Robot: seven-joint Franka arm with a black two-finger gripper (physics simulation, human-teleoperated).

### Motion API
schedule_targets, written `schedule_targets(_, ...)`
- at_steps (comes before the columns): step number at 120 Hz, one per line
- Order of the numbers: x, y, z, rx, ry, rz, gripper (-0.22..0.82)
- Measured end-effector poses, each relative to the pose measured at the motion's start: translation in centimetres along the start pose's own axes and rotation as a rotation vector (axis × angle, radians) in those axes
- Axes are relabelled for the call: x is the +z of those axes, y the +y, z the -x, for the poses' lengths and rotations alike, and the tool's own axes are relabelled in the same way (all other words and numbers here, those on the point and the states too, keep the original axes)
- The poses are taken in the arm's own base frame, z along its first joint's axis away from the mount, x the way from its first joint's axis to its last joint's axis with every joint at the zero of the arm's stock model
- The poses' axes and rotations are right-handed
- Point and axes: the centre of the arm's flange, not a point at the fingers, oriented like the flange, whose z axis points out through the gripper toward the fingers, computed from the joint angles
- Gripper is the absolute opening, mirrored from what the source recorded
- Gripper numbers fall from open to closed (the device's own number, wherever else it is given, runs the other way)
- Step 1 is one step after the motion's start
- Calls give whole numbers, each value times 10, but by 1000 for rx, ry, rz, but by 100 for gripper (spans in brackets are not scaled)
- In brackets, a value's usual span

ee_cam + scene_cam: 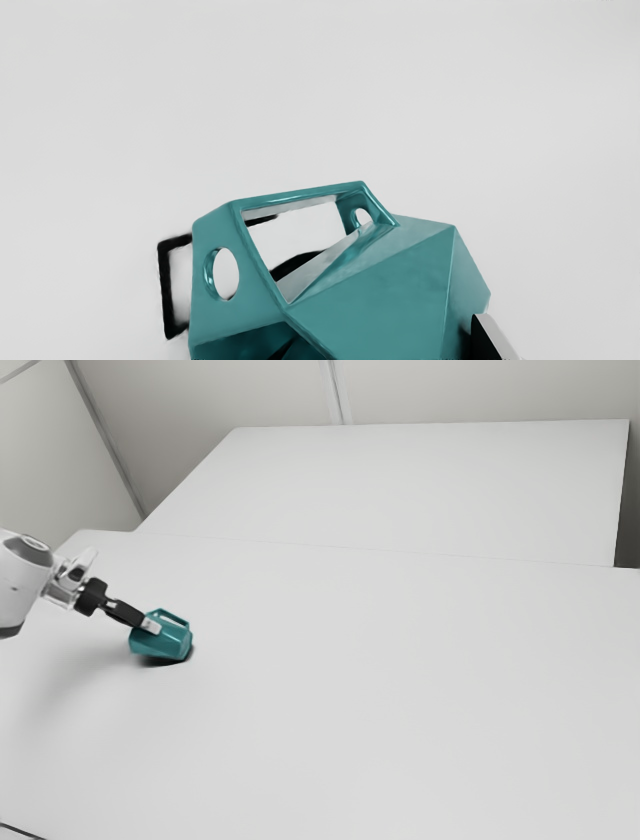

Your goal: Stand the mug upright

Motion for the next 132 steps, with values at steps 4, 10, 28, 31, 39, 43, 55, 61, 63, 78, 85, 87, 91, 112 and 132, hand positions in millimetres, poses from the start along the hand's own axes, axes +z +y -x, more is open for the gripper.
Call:
schedule_targets(4,3,2,-3,11,2,6,9)
schedule_targets(10,6,6,-8,26,6,14,4)
schedule_targets(28,12,13,-18,56,19,28,-5)
schedule_targets(31,12,15,-20,61,20,29,-5)
schedule_targets(39,12,18,-23,73,23,33,-10)
schedule_targets(43,13,20,-25,79,23,35,-12)
schedule_targets(55,14,30,-35,103,23,39,-15)
schedule_targets(61,15,35,-39,113,22,41,-15)
schedule_targets(63,15,37,-41,118,21,40,-16)
schedule_targets(78,15,75,-76,208,-15,13,-17)
schedule_targets(85,25,93,-94,264,-72,-18,-17)
schedule_targets(87,29,97,-98,279,-94,-29,-18)
schedule_targets(91,39,109,-108,314,-143,-53,-18)
schedule_targets(112,100,161,-132,471,-410,-208,-18)
schedule_targets(132,148,180,-133,567,-546,-372,-18)
